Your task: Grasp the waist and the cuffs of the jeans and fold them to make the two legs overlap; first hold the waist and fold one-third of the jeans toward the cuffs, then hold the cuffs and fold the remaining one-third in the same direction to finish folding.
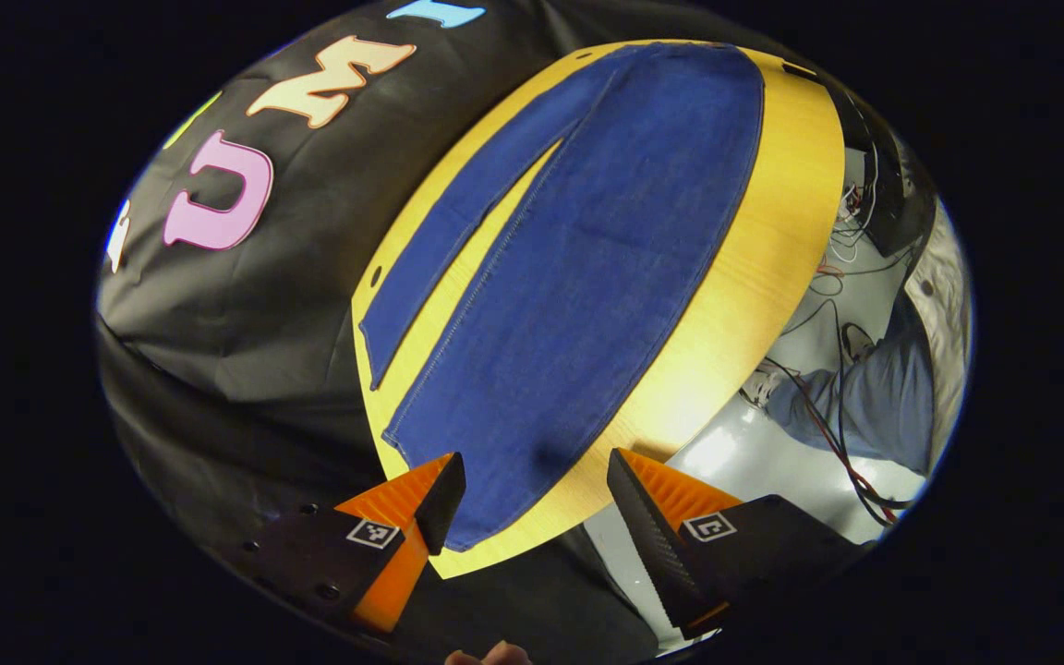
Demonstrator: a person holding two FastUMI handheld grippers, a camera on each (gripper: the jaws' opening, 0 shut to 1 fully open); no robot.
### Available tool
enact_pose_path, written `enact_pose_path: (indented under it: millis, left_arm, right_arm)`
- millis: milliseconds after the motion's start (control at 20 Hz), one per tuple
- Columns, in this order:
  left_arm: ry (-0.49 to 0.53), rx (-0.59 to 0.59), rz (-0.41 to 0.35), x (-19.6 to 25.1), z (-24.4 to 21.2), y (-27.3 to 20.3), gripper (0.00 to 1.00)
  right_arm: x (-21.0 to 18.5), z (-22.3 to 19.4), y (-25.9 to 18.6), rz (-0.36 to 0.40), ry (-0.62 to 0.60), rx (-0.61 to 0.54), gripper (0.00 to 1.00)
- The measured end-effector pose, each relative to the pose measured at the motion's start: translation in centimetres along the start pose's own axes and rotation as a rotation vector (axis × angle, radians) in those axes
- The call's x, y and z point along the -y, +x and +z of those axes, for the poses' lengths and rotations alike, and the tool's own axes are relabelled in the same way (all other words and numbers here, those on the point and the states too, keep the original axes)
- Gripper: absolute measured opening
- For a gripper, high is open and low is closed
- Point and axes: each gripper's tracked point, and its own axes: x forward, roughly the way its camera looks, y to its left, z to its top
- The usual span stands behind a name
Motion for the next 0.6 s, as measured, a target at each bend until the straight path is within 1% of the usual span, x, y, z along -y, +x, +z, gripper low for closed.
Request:
enact_pose_path:
  millis: [50,100,150,200,250,350,450,500,550,600]
  left_arm:
    - [0.018,-0.005,-0.006,0.1,-0.2,0.5,1.0]
    - [0.042,-0.009,0.004,-0.1,-0.2,0.8,0.95]
    - [0.062,0.007,0.019,-0.4,0.3,0.9,0.95]
    - [0.063,0.004,0.013,-0.2,0.1,1.3,1.0]
    - [0.058,0.004,0.011,0.1,0.3,1.7,0.93]
    - [0.069,0.014,0.003,0.0,0.8,2.7,0.89]
    - [0.096,0.021,-0.002,-0.4,1.3,3.6,0.88]
    - [0.108,0.025,-0.003,-0.7,1.5,3.8,0.86]
    - [0.116,0.03,-0.002,-1.0,1.8,4.3,0.86]
    - [0.121,0.036,0.001,-1.2,1.9,4.6,0.87]
  right_arm:
    - [0.1,-0.1,0.0,-0.005,-0.005,-0.004,1.0]
    - [0.1,-0.3,0.0,-0.009,-0.009,-0.006,1.0]
    - [0.1,-0.4,0.0,-0.013,-0.012,-0.008,1.0]
    - [0.1,-0.5,0.0,-0.017,-0.015,-0.009,0.99]
    - [0.1,-0.6,0.0,-0.02,-0.017,-0.011,1.0]
    - [0.1,-0.8,0.1,-0.027,-0.021,-0.013,0.99]
    - [0.3,-0.9,0.2,-0.035,-0.021,-0.017,0.99]
    - [0.3,-1.2,0.2,-0.039,-0.02,-0.021,0.99]
    - [0.3,-1.4,0.3,-0.043,-0.019,-0.026,1.0]
    - [0.3,-1.6,0.4,-0.046,-0.016,-0.03,0.99]
